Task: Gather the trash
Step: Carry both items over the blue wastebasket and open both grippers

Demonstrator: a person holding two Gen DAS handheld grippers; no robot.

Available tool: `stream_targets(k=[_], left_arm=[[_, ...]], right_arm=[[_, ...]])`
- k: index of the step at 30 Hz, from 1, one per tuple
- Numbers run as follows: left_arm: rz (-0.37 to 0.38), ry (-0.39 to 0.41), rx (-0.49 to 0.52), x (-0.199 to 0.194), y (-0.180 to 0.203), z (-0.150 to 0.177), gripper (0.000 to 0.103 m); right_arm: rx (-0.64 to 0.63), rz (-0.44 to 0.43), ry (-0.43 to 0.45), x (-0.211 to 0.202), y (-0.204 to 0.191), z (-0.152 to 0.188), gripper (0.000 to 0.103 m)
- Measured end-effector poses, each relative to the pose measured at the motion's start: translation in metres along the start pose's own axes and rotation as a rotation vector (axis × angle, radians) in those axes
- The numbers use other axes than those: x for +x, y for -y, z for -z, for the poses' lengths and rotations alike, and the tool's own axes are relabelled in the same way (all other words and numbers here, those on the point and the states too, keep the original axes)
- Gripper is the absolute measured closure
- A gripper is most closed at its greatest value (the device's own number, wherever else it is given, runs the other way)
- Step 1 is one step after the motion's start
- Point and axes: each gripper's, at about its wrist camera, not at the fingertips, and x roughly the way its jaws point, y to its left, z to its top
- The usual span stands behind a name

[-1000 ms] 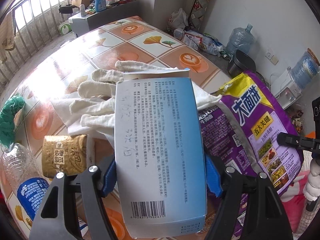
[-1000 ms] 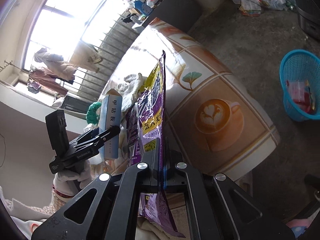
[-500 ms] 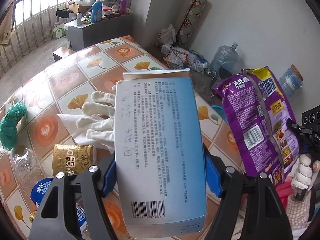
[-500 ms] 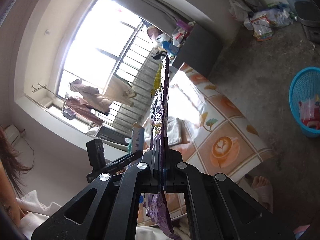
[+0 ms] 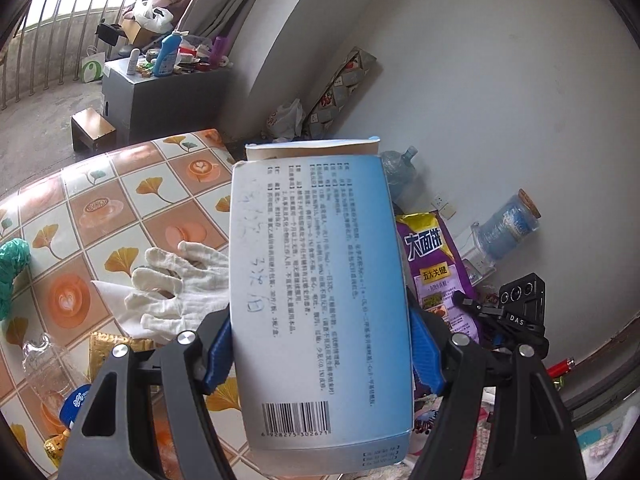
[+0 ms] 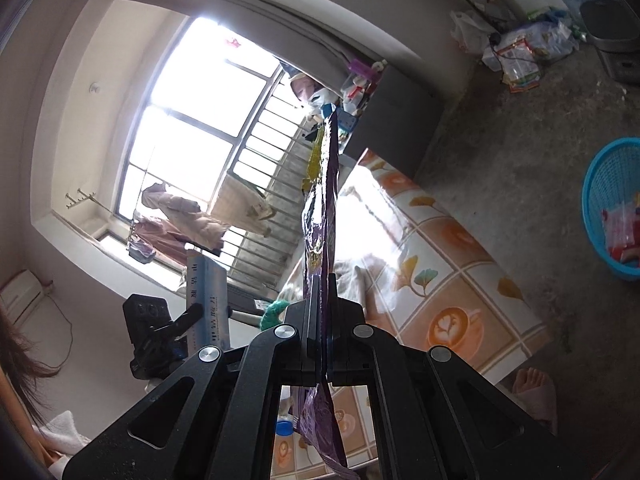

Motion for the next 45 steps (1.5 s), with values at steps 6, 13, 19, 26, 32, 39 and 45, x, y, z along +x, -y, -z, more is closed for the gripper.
stream_targets(k=[6,13,19,26,32,39,45], left_arm=[[0.041,-0.018,0.026,0.032,0.023,-0.028,0.033],[0.096,-0.075,0.102,0.109,0.065,-0.063,0.032],[0.140,-0.180,0.149,0.205,0.106,-0.077,0.032],[0.160,-0.400,0.212,0.346,0.155,-0.057,0.032],[0.123,-0.526,0.278,0.454,0.192,-0.026,0.032],[0.051,-0.662,0.251,0.546,0.192,0.022,0.022],[0.078,-0.615,0.274,0.523,0.197,0.016,0.022]], right_arm=[[0.029,0.040,0.068,-0.007,0.010,-0.012,0.103],[0.041,0.262,0.298,-0.061,0.036,-0.042,0.103],[0.168,0.452,0.397,-0.087,0.093,-0.053,0.103],[0.341,0.570,0.394,-0.070,0.174,-0.047,0.103],[0.477,0.594,0.375,-0.053,0.243,-0.046,0.099],[0.657,0.787,0.348,-0.054,0.328,-0.026,0.053],[0.668,0.796,0.430,-0.079,0.323,-0.002,0.053]])
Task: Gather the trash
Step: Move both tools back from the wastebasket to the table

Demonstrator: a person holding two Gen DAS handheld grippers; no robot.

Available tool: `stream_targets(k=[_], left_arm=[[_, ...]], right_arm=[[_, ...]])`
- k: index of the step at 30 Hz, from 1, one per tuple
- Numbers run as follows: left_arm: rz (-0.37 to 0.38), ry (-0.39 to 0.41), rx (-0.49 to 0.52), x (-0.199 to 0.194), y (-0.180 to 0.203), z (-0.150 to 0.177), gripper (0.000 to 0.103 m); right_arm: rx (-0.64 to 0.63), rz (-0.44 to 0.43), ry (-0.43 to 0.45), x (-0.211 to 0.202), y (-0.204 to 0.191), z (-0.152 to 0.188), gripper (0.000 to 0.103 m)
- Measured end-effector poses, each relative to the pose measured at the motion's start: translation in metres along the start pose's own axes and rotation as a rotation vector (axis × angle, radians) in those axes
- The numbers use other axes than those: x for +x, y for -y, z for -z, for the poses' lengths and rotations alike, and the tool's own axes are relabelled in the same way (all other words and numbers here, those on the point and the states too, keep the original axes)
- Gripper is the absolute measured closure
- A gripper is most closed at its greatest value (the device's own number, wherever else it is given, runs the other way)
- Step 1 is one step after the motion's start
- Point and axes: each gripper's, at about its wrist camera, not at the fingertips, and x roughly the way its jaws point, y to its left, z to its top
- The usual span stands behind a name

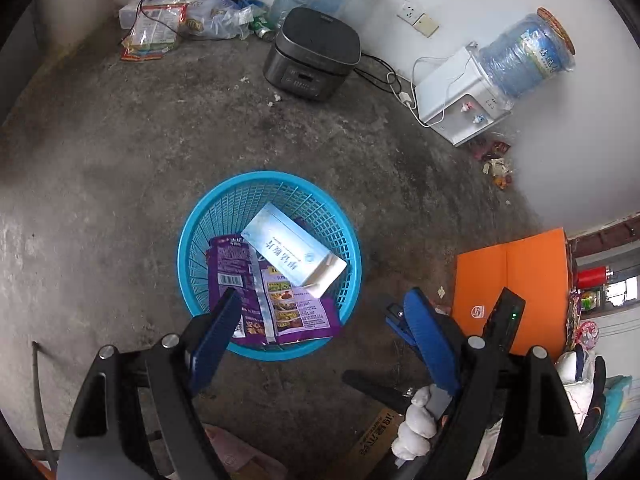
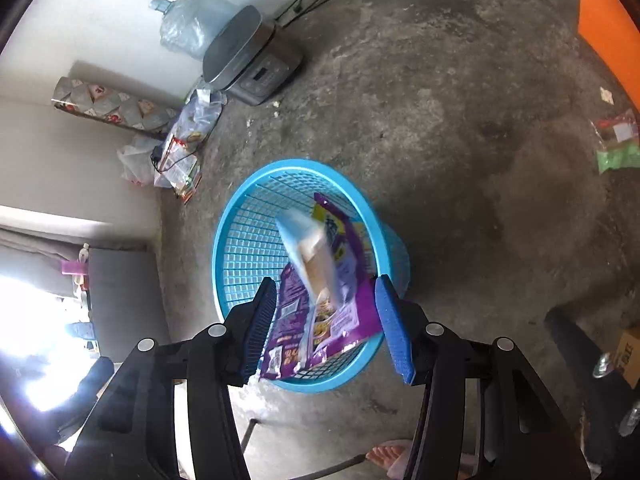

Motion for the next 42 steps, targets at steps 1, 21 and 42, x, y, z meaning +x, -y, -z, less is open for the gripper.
stream_targets(k=[1,21,42], left_arm=[[-0.004,0.020,0.008,-0.009,0.001,0.000,0.022],[-0.146,0.609,0.068,-0.323,-0.035,0.120,0.013],[-0.512,0.918,-0.397,-0.514,-0.153,0.394,0.013]], right_arm=[[0.000,0.000,0.010,-0.004,-0.001,-0.001,0.053],[-0.623,-0.163,0.298,-0.132,-0.162,0.080,0.033],[-1.075,-0.588,0.027,-0.179,-0.275,0.237,0.012]])
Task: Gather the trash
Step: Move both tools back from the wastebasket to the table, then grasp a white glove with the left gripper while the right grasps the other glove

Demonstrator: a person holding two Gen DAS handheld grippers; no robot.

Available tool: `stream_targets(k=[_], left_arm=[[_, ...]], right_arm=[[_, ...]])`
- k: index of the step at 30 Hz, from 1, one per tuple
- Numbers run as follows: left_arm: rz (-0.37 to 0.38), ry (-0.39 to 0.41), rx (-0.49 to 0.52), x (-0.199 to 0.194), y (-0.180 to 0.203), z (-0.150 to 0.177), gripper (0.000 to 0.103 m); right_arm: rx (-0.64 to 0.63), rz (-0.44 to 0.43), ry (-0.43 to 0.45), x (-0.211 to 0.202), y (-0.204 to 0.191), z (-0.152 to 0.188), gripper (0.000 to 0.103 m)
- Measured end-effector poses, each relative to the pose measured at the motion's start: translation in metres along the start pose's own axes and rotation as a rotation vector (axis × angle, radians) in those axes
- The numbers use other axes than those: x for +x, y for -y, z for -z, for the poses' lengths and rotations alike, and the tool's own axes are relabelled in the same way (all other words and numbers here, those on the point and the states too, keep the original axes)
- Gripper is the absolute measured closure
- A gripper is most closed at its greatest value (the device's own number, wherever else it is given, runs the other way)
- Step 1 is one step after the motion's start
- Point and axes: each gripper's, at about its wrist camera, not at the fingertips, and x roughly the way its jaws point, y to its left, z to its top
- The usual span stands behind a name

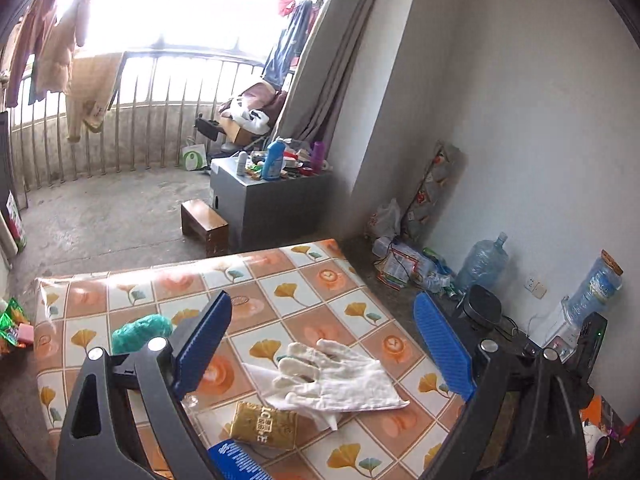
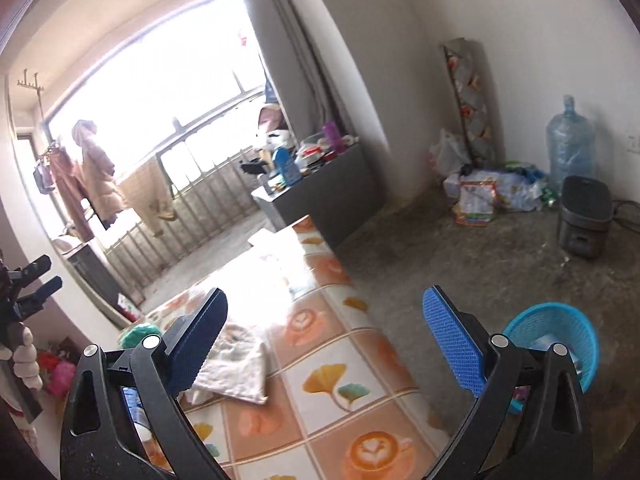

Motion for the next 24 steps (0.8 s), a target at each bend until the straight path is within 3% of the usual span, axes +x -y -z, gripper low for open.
stream_targets(k=[2,7,9,11,13,17,24], left_arm=[[0.004,-0.026,-0.028,-0.001,-0.011,0.012,0.013],[0.019,-0.102,-0.045,0.019,-0.019,0.039,0.013],[0.026,-0.148,-0.055,0.036,-0.022,0.046,0.018],[0.020,-0.215,-0.082,0.060,-0.031,0.049,0.023],[0.025,-0.299,-0.117,0.087,-0.042,0.051,0.038],[-0.012,-0.455,-0.129,0.142,-0.065,0.049,0.045],[-0.036,-0.675,-0.128,0.208,-0.085,0.067,0.056]], right_arm=[[-0.001,-0.043,-0.051,0.013,-0.012,0.003,0.015],[-0.038,-0.058,-0.183,0.043,-0.041,0.014,0.030],[-0.058,-0.053,-0.235,0.056,-0.049,0.021,0.037],[-0.075,-0.047,-0.284,0.065,-0.060,0.029,0.041],[-0.086,-0.041,-0.331,0.078,-0.066,0.035,0.049],[-0.099,-0.022,-0.412,0.101,-0.070,0.045,0.055],[-0.118,0.028,-0.493,0.135,-0.072,0.053,0.056]])
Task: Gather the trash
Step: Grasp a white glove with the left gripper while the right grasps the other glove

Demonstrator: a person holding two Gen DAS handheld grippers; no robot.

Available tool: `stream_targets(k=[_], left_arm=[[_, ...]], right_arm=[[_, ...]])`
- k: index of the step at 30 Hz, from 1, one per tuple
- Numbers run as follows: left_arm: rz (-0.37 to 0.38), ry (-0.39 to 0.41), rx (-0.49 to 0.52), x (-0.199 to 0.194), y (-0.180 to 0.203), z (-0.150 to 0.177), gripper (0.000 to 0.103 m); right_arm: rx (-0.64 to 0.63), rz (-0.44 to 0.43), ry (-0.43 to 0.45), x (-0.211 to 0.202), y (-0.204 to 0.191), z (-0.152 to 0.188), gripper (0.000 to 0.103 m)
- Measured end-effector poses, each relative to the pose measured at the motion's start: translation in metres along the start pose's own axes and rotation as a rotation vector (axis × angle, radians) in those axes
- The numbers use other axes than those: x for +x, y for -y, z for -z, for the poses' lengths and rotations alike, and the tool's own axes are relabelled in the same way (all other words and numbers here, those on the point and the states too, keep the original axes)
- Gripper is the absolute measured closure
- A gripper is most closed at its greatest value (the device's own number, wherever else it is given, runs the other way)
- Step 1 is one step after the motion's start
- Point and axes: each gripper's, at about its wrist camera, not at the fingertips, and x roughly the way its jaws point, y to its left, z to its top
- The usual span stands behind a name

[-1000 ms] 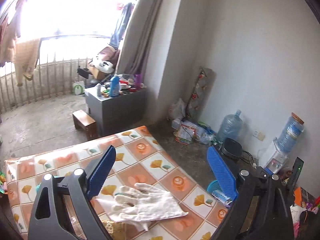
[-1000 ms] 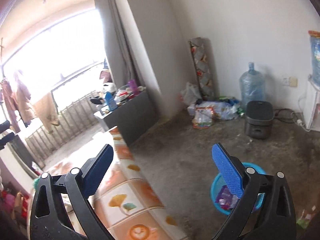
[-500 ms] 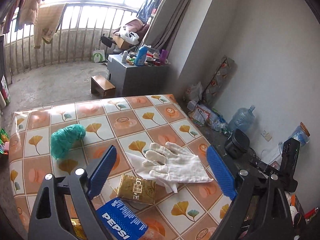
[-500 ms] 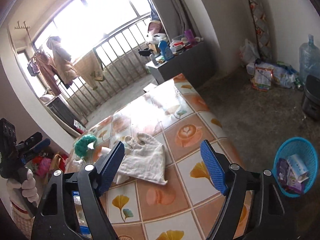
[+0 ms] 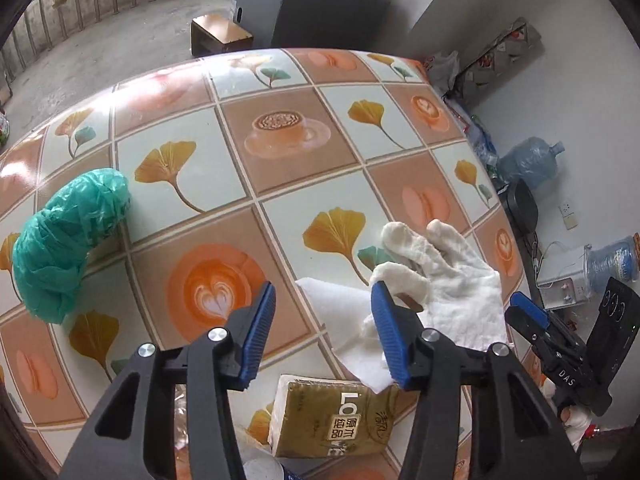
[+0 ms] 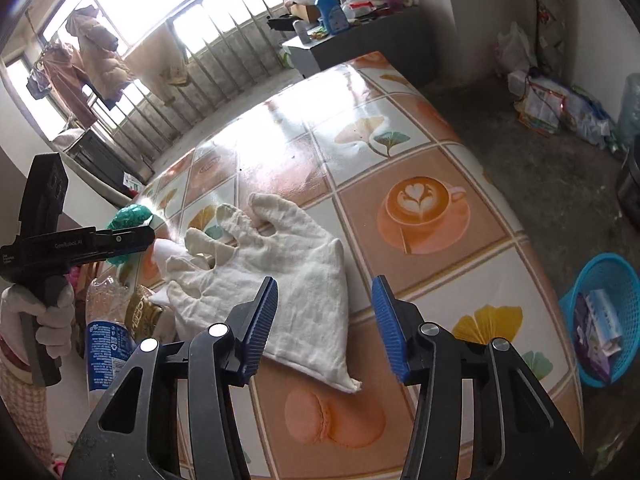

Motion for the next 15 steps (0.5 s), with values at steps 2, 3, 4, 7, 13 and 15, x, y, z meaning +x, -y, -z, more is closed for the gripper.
stream_targets(k=[2,3,4,7,13,15], left_arm=[[-0.011,-0.041,0.006,0.011,0.000,-0.002,0.061],[-0.018,-0.057,0.014,0.016,0.000,-0.003,0.064],[-0.022,-0.072,0.023,0.020,0.001,-0.004,0.069],[-0.037,-0.088,0.067,0.024,0.008,-0.005,0.086],[0.002,-0.063,0.084,0.020,0.022,-0.003,0.100],[0.012,-0.026,0.115,0.012,0.034,-0.001,0.100]], right_arm=[[-0.025,0.016,-0.021,0.010,0.000,-0.002,0.058],[-0.039,0.023,-0.022,0.013,-0.002,-0.003,0.060],[-0.060,0.037,-0.015,0.013,-0.004,-0.003,0.061],[-0.110,0.076,-0.022,0.015,-0.010,-0.006,0.080],[-0.103,0.070,-0.015,0.005,-0.004,-0.001,0.100],[-0.066,0.067,-0.007,-0.003,0.007,0.001,0.100]])
